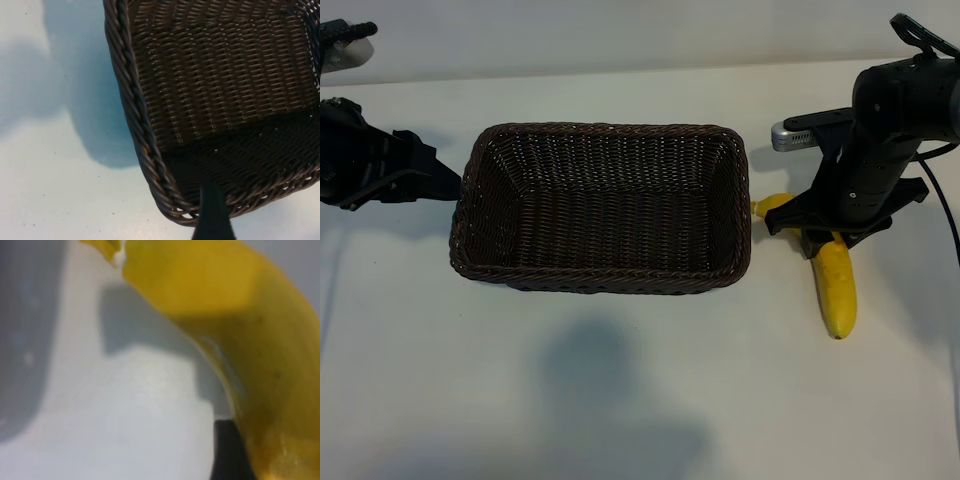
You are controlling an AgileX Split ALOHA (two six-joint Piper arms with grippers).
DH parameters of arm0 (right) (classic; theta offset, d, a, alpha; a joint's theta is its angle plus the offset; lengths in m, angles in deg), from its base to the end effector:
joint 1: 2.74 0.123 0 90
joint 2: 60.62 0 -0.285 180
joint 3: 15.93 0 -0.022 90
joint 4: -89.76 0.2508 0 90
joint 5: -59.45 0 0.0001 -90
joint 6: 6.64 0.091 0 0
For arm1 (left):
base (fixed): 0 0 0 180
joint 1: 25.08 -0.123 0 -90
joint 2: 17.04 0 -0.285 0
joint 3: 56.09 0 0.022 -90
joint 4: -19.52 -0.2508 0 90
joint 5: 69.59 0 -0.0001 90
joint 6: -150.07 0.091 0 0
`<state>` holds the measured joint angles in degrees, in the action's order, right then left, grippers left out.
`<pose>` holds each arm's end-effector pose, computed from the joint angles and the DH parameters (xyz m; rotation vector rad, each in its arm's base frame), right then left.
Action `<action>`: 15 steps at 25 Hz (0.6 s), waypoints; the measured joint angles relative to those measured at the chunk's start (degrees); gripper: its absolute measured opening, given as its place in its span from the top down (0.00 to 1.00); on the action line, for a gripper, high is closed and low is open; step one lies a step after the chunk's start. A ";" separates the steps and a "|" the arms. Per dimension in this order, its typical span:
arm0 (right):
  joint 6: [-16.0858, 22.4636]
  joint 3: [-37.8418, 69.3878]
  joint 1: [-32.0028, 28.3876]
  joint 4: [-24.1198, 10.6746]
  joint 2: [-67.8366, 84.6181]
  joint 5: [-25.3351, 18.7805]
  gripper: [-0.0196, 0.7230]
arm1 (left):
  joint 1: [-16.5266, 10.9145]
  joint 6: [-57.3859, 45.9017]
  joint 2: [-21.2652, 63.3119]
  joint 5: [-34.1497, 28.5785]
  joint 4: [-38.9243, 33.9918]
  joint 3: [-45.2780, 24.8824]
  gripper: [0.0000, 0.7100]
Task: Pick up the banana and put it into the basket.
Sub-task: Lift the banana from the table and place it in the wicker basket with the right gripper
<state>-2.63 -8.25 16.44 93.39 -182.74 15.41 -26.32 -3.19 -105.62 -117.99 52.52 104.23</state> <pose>0.3463 0.1247 0.1304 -0.3366 3.0253 0.1022 0.2781 -0.0311 0.2771 0.1881 2.5818 -0.5232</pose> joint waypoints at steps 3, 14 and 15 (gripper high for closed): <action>1.14 0.00 0.04 -1.77 0.00 -0.41 0.40 | 0.00 0.00 0.00 -0.07 0.00 0.00 0.24; 2.44 -0.67 0.04 -4.18 3.40 -2.76 0.40 | 0.00 0.04 0.00 -0.21 0.00 0.00 0.24; 2.44 -1.23 0.04 -4.41 3.96 -3.48 0.40 | 0.00 0.04 0.00 -0.21 0.00 0.00 0.24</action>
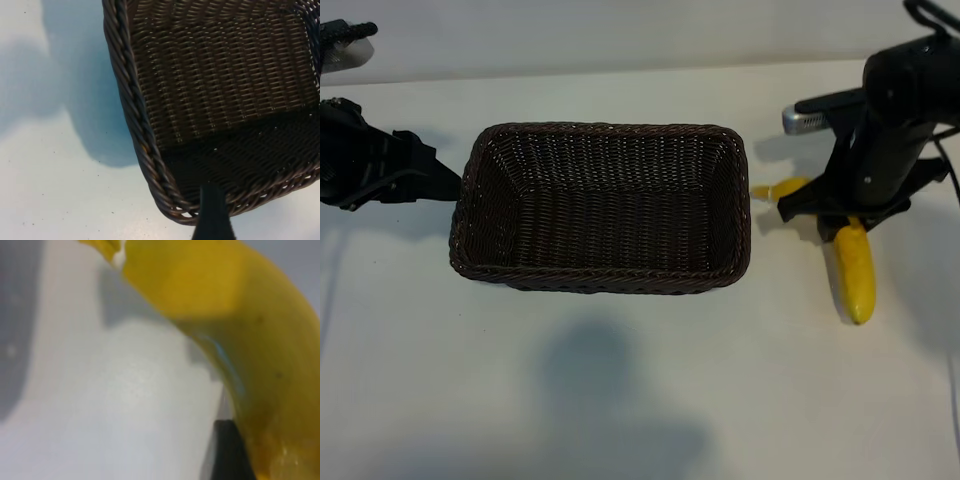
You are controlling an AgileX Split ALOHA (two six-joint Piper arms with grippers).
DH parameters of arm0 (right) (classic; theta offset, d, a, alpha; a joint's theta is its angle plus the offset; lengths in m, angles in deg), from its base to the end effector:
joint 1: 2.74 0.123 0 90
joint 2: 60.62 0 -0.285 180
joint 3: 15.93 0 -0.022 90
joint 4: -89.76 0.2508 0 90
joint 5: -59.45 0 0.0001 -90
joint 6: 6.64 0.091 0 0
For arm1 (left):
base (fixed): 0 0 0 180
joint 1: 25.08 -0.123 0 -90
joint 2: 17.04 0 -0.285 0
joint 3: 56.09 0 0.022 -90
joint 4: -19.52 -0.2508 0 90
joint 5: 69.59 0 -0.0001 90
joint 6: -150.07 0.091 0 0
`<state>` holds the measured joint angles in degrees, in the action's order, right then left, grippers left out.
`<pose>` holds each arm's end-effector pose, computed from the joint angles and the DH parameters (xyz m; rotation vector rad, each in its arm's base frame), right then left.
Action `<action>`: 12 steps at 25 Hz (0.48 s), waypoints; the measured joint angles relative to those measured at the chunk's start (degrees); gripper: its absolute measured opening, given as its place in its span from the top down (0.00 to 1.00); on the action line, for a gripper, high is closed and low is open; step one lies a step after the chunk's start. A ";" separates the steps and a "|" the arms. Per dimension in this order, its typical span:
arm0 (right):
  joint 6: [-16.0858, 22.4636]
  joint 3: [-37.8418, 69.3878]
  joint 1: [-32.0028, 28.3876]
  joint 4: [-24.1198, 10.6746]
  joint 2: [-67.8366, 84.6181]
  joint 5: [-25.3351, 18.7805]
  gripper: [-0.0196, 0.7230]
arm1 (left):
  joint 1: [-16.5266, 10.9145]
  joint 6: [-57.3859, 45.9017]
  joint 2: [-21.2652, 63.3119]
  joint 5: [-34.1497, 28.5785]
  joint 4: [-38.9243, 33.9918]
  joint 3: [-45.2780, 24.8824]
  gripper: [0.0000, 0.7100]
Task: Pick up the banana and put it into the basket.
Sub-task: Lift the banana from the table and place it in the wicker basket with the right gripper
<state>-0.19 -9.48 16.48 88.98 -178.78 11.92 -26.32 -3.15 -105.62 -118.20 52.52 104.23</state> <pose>0.3457 0.1195 0.1598 -0.3469 2.9852 0.0302 0.2779 -0.0312 0.2770 0.1906 2.5845 -0.5252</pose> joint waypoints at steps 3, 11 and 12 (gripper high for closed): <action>0.22 -3.23 0.00 -0.69 1.35 -2.84 0.40 | 0.00 0.00 0.00 0.00 0.00 0.00 0.24; 0.21 -11.58 0.00 -1.96 1.76 -10.31 0.40 | 0.00 0.00 0.00 0.00 0.00 0.00 0.24; 0.21 -11.81 0.00 -2.01 1.82 -10.56 0.40 | 0.00 0.00 0.00 0.00 0.00 0.00 0.24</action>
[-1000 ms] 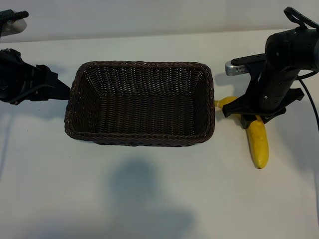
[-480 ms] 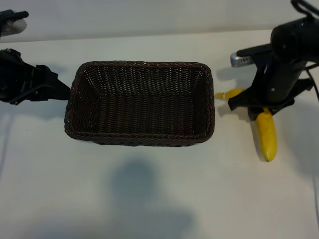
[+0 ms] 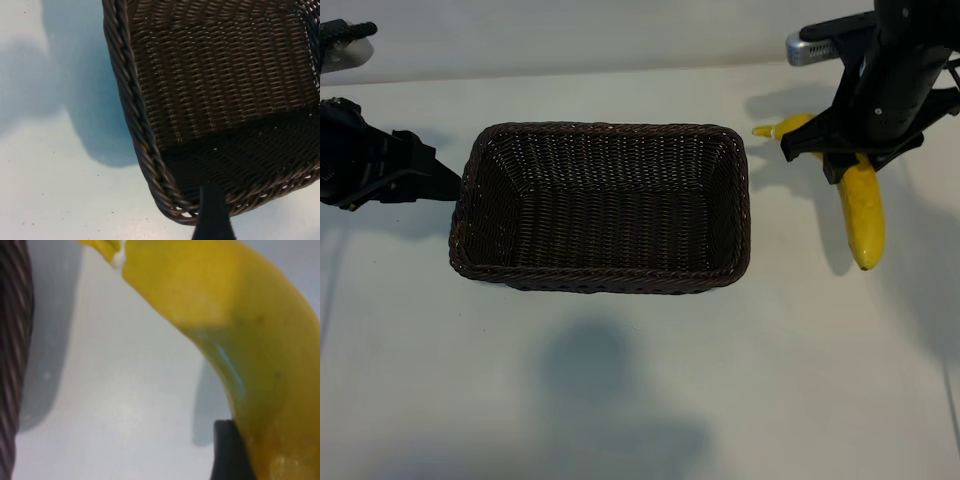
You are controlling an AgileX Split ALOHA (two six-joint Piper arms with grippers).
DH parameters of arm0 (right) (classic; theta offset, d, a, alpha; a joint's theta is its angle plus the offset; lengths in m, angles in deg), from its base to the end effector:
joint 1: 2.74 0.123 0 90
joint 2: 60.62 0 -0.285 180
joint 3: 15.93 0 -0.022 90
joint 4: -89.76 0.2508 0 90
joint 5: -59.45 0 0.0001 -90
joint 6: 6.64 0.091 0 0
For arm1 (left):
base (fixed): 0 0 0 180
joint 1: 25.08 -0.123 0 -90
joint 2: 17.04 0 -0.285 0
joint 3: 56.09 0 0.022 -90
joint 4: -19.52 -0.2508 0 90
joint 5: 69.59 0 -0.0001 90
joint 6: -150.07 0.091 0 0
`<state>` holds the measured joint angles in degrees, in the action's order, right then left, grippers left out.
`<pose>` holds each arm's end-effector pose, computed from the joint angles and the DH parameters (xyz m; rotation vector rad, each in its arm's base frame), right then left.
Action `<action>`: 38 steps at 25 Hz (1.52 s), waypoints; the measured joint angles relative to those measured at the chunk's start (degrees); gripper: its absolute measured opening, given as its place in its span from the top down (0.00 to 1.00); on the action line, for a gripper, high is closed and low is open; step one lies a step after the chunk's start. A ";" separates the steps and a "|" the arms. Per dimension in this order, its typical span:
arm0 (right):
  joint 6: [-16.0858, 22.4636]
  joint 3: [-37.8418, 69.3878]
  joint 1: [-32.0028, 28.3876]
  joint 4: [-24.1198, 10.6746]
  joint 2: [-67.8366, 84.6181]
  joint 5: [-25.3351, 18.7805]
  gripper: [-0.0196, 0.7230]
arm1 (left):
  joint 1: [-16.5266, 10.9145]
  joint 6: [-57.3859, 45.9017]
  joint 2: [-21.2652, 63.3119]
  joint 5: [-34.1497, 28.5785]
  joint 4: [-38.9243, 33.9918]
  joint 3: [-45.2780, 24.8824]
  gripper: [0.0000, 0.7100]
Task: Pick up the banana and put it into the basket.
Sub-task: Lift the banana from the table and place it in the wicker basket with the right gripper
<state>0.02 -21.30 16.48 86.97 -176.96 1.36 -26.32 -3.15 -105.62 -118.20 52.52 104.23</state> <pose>0.3655 0.1234 0.2199 -0.3541 2.9244 0.0003 0.2779 -0.0312 0.2770 0.1906 2.5845 -0.5252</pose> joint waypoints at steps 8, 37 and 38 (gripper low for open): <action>-2.22 -0.07 0.00 0.20 0.00 -0.56 0.40 | 0.00 0.12 0.00 0.00 0.00 0.00 0.24; -13.02 -9.68 7.39 7.94 0.00 -4.76 0.40 | 0.00 0.00 0.00 0.00 0.00 0.00 0.24; -13.02 -9.68 8.27 7.94 0.00 -4.53 0.40 | 0.00 0.05 0.00 0.00 0.00 0.00 0.24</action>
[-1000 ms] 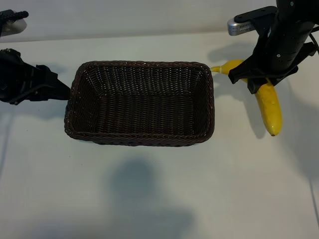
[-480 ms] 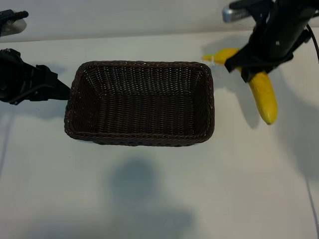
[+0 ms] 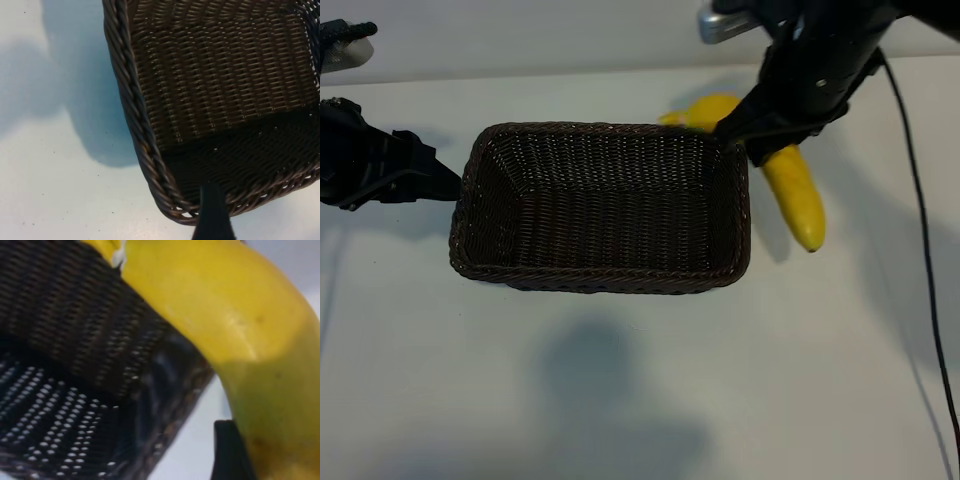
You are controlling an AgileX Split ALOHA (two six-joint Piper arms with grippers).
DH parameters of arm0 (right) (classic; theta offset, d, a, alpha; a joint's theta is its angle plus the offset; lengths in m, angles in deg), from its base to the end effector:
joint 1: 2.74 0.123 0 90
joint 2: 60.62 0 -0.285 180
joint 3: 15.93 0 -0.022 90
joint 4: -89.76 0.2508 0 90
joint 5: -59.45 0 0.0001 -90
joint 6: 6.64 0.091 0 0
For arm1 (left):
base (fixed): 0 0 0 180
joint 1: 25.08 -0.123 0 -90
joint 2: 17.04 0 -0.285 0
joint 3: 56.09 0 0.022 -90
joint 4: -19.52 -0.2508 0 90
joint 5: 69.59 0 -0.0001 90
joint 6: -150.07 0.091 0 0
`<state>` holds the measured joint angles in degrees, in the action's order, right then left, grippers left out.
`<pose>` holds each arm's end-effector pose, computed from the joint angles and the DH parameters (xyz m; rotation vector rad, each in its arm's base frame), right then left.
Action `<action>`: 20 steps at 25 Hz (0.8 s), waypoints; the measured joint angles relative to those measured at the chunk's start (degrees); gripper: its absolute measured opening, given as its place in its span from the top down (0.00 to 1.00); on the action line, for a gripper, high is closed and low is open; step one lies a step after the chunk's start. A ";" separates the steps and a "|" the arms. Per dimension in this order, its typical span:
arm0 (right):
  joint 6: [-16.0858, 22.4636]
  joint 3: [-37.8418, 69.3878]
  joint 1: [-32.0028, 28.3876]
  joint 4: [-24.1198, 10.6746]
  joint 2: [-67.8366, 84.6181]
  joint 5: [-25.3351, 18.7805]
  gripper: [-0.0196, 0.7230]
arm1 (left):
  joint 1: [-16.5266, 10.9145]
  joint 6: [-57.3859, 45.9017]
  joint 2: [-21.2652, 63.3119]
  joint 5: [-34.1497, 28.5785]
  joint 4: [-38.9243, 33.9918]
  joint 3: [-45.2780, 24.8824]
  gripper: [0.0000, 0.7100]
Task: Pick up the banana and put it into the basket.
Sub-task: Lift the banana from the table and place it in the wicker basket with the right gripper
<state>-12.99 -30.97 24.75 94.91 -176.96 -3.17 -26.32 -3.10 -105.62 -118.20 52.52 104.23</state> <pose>0.3532 0.1919 0.2637 -0.7953 2.7629 0.1956 0.2779 -0.0312 0.2770 0.1917 2.5843 -0.5249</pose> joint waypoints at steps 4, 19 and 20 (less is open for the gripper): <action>0.05 0.00 3.70 0.00 0.00 1.57 0.40 | 0.00 0.00 0.00 0.00 0.00 0.00 0.24; -4.09 -0.46 8.54 3.55 -3.50 6.68 0.40 | 0.00 0.00 0.00 0.00 0.00 0.00 0.24; -4.89 -0.52 8.54 3.91 -3.79 6.92 0.40 | 0.00 0.00 0.00 0.00 0.00 0.00 0.24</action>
<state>-17.88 -31.49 33.30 98.82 -180.75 3.75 -26.32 -3.10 -105.62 -118.20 52.52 104.23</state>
